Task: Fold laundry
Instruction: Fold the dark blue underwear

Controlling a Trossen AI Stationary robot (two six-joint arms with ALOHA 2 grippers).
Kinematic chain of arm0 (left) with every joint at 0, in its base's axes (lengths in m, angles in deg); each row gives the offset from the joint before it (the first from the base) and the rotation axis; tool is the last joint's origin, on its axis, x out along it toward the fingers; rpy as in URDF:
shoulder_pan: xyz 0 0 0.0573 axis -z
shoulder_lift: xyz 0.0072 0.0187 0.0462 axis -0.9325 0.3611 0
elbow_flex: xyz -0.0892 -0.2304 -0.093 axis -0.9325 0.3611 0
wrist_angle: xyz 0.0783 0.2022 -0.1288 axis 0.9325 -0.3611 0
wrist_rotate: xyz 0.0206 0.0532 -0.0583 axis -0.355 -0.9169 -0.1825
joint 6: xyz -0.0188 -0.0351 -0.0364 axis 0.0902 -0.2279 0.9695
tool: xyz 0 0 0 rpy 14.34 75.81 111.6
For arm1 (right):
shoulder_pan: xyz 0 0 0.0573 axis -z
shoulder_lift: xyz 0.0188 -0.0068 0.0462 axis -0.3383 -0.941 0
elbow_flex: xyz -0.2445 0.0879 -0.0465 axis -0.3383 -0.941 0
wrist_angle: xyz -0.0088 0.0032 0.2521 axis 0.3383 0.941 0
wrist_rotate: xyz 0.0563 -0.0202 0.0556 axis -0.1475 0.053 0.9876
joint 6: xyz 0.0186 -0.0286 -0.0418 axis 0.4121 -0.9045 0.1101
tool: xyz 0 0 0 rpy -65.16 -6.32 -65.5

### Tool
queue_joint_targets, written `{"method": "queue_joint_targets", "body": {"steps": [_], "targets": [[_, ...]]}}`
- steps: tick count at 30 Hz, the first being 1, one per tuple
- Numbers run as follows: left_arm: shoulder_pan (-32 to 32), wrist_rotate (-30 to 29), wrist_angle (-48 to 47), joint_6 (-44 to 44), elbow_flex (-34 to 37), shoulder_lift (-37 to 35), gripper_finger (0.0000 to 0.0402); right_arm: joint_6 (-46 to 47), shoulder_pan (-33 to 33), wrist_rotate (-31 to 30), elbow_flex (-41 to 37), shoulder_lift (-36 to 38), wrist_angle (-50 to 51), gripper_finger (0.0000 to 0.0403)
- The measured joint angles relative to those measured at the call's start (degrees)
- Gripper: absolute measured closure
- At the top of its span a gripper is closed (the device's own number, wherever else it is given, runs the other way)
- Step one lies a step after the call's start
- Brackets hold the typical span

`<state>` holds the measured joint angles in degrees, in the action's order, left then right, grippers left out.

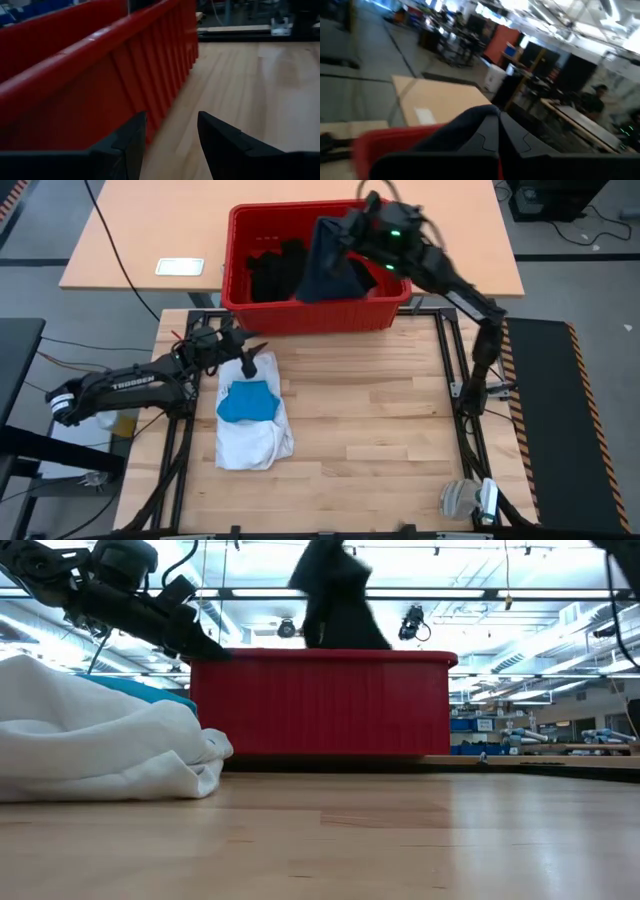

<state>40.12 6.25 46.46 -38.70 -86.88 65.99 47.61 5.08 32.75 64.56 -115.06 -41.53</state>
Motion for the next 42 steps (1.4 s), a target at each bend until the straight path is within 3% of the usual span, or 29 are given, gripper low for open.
{"method": "queue_joint_targets", "body": {"steps": [3, 6, 11, 14, 20, 25, 31, 35, 42], "targets": [[0.1, 0.0, -0.2, 1.1, 0.0, -2.7, 0.0222, 1.2, -3.3, 0.9, 0.0, 4.6, 4.0, 0.0399], [0.1, 1.6, -1.4, 3.5, 0.0, -5.3, 0.0222, 4.8, -6.4, 5.7, 0.1, 8.4, 8.3, 0.0399], [0.1, 15.1, -0.1, 7.2, 0.0, -7.8, 0.0222, 11.7, -10.5, 19.4, 0.1, 12.8, 18.2, 0.0396], [0.6, 21.4, 2.2, 9.7, 0.0, -8.0, 0.0222, 15.1, -12.5, 22.0, 0.1, 14.3, 24.2, 0.0390], [3.3, 22.5, 5.8, 10.1, 0.0, -7.9, 0.0221, 21.6, -15.6, 18.1, 0.0, 12.5, 35.1, 0.0361], [5.0, 22.5, 8.1, 10.9, 0.0, -7.9, 0.0221, 23.8, -17.6, 10.6, 0.0, 7.8, 46.0, 0.0327], [6.5, 21.3, 8.2, 11.4, 0.0, -7.9, 0.0221, 28.9, -21.1, 8.8, 0.0, 1.9, 56.8, 0.0269], [7.4, 15.7, 8.5, 12.9, 0.0, -7.8, 0.0221, 31.5, -24.2, 1.9, 0.0, -0.6, 60.4, 0.0231], [7.8, 14.9, 10.5, 13.1, 0.0, -7.8, 0.0221, 33.1, -27.9, -3.0, -3.5, 0.4, 59.7, 0.0198]]}}
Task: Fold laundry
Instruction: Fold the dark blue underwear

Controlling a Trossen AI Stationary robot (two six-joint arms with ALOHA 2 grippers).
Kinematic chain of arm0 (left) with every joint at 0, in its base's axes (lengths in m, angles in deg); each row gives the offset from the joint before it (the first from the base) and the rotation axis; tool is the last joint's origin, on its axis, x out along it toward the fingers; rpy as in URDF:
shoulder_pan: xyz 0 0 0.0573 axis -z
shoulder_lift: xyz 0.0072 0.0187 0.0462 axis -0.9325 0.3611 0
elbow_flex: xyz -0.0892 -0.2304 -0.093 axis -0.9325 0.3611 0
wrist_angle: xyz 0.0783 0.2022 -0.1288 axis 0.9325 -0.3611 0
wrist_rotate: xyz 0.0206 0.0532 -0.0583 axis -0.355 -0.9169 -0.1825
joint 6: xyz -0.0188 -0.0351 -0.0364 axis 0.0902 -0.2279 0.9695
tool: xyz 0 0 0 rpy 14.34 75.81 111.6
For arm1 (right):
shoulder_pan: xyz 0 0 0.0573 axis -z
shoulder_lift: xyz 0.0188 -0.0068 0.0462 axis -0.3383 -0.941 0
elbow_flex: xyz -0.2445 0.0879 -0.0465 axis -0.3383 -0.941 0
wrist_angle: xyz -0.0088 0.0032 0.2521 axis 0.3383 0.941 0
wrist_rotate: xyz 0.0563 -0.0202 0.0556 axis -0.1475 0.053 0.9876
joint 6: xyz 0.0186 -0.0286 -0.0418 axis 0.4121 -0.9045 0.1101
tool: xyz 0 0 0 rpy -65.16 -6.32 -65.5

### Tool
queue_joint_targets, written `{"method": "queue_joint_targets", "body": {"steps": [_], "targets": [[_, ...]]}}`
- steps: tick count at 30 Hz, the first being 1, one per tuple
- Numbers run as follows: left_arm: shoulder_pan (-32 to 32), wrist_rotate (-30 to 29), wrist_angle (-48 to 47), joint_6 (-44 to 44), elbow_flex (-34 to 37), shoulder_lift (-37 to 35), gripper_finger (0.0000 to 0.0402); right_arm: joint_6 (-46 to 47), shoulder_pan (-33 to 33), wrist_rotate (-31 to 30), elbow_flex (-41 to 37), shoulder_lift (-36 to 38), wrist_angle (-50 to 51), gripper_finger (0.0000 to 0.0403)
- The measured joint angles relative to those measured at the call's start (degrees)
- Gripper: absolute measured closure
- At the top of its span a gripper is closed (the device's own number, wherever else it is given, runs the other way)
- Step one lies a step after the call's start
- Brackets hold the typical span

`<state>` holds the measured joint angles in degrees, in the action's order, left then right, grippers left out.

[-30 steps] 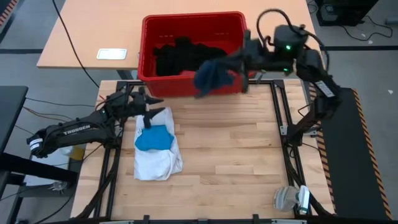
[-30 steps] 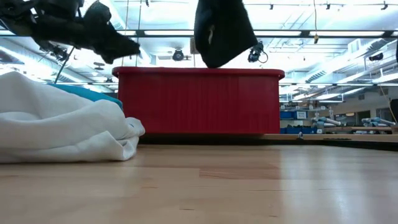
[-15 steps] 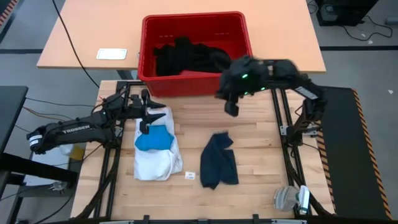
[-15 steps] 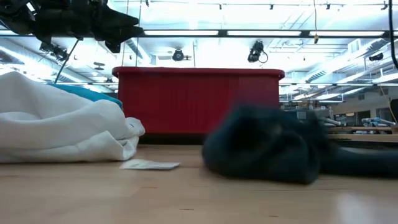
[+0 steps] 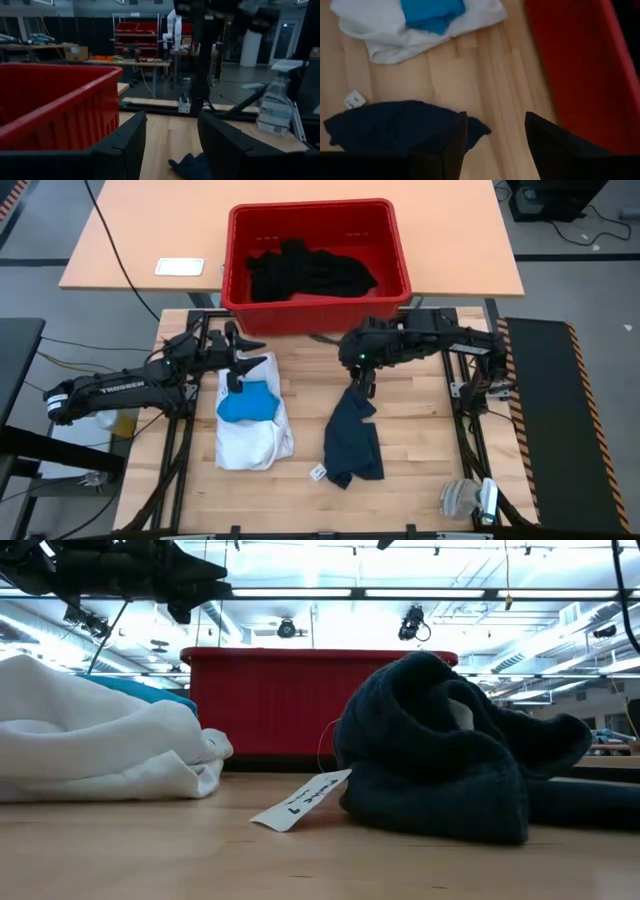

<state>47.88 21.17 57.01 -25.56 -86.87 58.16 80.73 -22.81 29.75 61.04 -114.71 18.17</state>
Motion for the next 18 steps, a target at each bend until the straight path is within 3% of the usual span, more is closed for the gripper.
{"method": "queue_joint_targets", "body": {"steps": [4, 8, 15, 18], "targets": [[0.0, 0.1, 0.7, 0.5, 0.0, 0.0, 0.0221, 1.2, -1.5, -1.4, -8.4, 4.2, -4.9, 0.0197], [0.6, 1.4, 0.2, 2.2, 0.0, 0.1, 0.0221, 0.6, -3.7, -1.0, -23.8, 10.5, -20.4, 0.0198], [4.9, 1.6, -2.9, -2.5, -3.3, 5.9, 0.0221, 1.7, -7.8, 12.6, -55.3, 19.9, -54.5, 0.0199], [7.6, 1.3, -8.1, -4.5, -7.9, 11.3, 0.0221, 3.4, -10.3, 13.9, -64.6, 20.7, -65.3, 0.0199]]}}
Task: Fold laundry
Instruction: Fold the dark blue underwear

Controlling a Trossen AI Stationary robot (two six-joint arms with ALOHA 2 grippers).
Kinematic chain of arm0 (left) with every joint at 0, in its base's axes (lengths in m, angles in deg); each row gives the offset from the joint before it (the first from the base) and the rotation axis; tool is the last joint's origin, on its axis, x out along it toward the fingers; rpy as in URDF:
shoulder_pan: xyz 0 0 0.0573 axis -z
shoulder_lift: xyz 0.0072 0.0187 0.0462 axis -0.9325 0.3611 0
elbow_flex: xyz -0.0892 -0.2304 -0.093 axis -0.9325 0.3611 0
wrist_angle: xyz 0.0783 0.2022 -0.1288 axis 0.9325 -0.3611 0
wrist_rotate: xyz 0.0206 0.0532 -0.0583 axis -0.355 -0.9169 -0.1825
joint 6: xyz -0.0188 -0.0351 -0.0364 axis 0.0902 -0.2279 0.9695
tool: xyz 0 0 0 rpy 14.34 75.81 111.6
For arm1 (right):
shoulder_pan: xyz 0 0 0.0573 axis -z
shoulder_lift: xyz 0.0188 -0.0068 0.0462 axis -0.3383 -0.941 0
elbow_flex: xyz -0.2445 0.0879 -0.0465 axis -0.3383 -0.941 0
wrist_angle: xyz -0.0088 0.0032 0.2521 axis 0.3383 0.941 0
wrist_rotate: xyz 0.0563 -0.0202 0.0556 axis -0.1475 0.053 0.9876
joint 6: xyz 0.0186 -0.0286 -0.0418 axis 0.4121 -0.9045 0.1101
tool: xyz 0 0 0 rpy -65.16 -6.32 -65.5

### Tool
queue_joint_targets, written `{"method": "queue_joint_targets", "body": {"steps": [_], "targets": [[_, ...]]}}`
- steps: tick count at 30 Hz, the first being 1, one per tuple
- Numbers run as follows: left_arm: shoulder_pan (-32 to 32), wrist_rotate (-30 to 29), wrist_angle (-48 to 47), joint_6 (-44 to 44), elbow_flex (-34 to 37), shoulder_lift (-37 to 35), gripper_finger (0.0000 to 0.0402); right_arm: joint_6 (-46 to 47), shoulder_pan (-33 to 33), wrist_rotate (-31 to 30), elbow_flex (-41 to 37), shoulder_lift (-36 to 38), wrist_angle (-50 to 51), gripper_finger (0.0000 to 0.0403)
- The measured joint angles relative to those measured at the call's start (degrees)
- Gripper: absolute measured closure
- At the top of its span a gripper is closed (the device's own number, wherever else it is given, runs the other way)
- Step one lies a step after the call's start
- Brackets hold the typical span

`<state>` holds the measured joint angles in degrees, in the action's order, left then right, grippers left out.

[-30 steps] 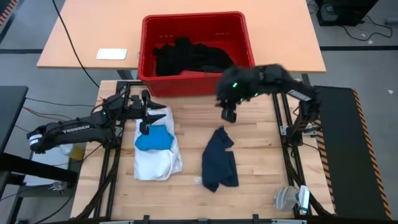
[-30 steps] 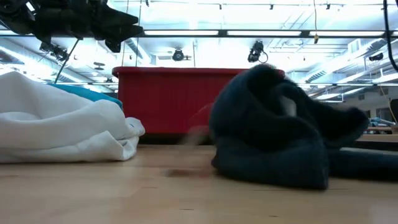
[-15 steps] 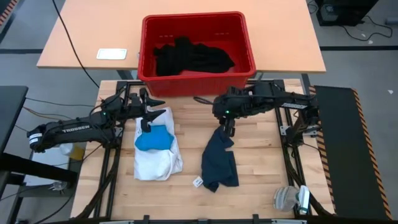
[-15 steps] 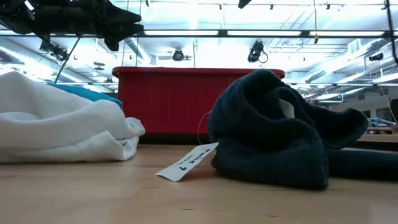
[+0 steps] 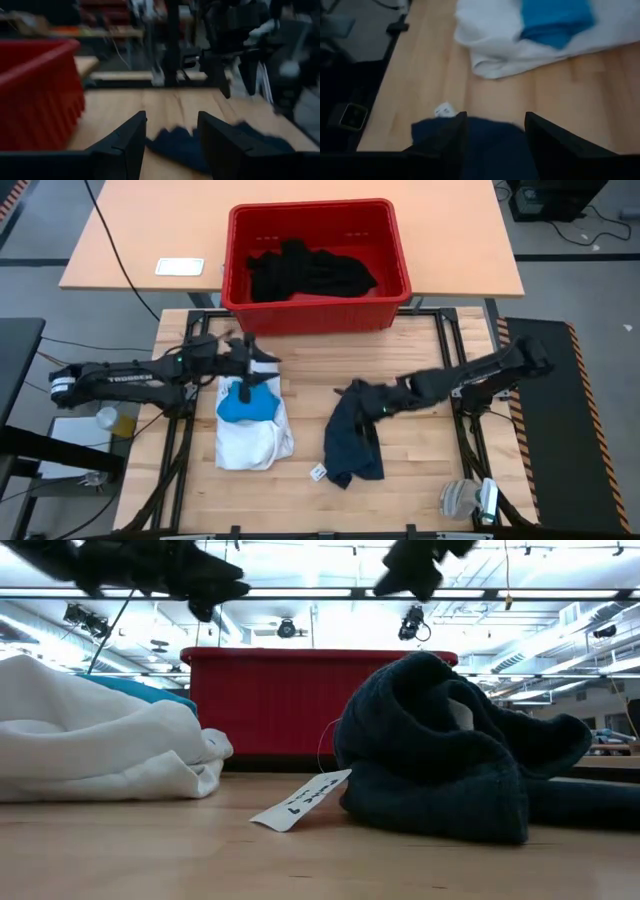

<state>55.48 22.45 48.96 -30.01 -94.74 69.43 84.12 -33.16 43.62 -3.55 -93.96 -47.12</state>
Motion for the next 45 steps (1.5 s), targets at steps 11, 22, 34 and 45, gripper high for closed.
{"method": "queue_joint_targets", "body": {"steps": [11, 22, 34, 45], "targets": [[19.1, -5.8, -13.7, -4.9, -13.1, 18.3, 0.0221, 2.5, -9.1, -7.1, -9.6, -0.2, -5.3, 0.0200], [32.8, -10.9, -15.2, 7.3, -21.2, 33.6, 0.0221, 13.4, -17.4, -16.0, -17.2, -1.9, -12.7, 0.0200], [39.5, -18.2, -10.3, 19.1, -21.8, 45.4, 0.0222, 18.6, -20.6, -21.7, -14.1, -19.5, -23.7, 0.0218], [40.7, -28.9, -8.1, 18.4, -21.8, 44.9, 0.0222, 33.4, -10.8, -40.2, -13.8, -20.2, -21.7, 0.0222]]}}
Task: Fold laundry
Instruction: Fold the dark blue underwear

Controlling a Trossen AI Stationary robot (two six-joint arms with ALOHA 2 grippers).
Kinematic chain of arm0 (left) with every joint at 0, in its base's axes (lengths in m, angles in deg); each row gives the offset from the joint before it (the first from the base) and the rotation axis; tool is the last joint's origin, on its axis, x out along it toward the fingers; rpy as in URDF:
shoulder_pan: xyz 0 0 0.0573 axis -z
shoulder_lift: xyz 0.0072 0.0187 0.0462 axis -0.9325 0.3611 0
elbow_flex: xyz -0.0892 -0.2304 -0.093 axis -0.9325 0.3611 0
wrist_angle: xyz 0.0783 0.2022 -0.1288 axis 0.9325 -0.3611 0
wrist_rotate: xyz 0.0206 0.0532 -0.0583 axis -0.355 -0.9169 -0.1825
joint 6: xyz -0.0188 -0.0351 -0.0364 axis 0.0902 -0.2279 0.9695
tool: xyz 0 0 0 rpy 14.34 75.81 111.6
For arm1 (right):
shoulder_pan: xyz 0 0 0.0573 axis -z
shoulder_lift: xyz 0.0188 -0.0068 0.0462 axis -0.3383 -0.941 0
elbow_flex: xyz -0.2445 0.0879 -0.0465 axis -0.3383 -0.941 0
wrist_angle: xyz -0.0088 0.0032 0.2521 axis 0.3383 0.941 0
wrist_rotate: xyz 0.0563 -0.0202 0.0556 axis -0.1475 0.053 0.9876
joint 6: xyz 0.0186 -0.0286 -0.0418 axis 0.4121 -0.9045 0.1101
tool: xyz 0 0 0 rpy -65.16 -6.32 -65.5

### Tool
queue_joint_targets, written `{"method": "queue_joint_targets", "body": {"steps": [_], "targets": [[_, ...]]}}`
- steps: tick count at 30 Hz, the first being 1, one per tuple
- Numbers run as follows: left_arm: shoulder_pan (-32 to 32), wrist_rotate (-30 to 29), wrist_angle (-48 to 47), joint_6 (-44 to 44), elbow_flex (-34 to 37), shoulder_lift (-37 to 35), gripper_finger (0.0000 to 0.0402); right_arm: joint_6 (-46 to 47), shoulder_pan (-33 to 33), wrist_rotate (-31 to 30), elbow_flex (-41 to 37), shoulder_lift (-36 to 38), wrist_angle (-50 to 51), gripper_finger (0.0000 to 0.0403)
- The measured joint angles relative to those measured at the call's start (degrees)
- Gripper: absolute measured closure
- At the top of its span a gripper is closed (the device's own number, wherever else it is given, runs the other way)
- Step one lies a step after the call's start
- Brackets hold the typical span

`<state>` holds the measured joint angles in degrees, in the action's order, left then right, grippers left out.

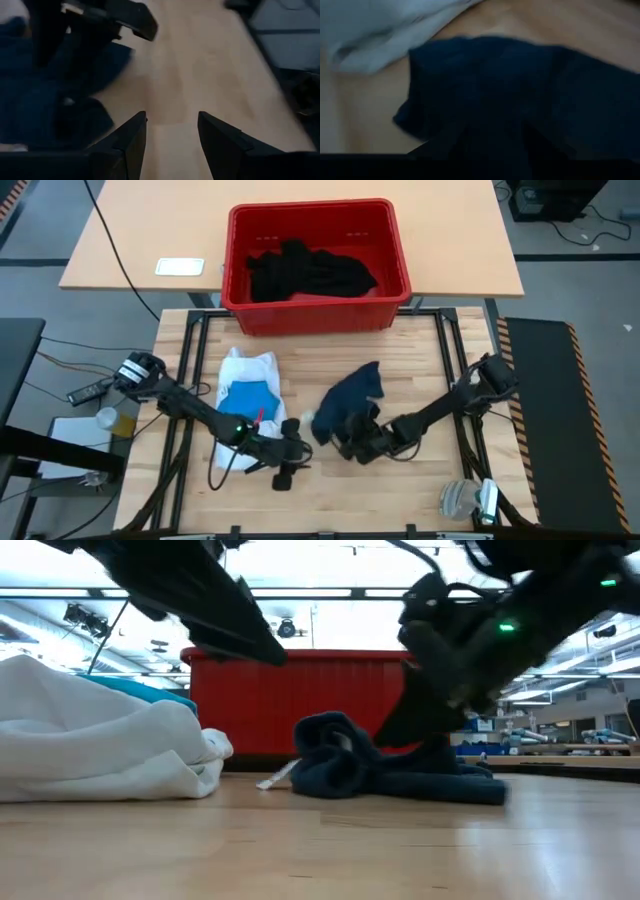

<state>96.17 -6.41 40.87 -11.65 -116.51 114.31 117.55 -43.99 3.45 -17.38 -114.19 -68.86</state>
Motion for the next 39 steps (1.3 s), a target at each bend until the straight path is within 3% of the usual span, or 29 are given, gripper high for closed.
{"method": "queue_joint_targets", "body": {"steps": [5, 12, 16, 25, 32, 39], "targets": [[-1.4, -7.2, -1.0, 0.9, 0.0, 0.0, 0.0222, -3.6, 1.4, -0.4, 0.0, 4.7, -0.1, 0.0222], [0.2, -10.1, -1.7, -0.4, -0.1, 2.3, 0.0219, -14.9, -2.6, 2.3, 0.0, 8.8, 8.4, 0.0219], [1.6, -11.5, -4.7, -0.9, -3.9, 7.8, 0.0219, -14.0, -5.0, -2.9, 0.0, 8.1, 9.0, 0.0215], [0.7, -22.4, -19.1, 5.4, -17.3, 18.5, 0.0225, -6.7, -6.0, -11.4, -0.4, 7.6, 11.9, 0.0211], [-1.5, -27.2, -27.1, 12.8, -19.9, 20.7, 0.0221, -5.1, -6.0, -10.6, -0.4, 7.6, 11.5, 0.0206], [-2.8, -24.9, -26.3, 15.2, -19.4, 20.9, 0.0221, -2.6, -6.0, -10.9, -0.4, 7.6, 11.5, 0.0208]]}}
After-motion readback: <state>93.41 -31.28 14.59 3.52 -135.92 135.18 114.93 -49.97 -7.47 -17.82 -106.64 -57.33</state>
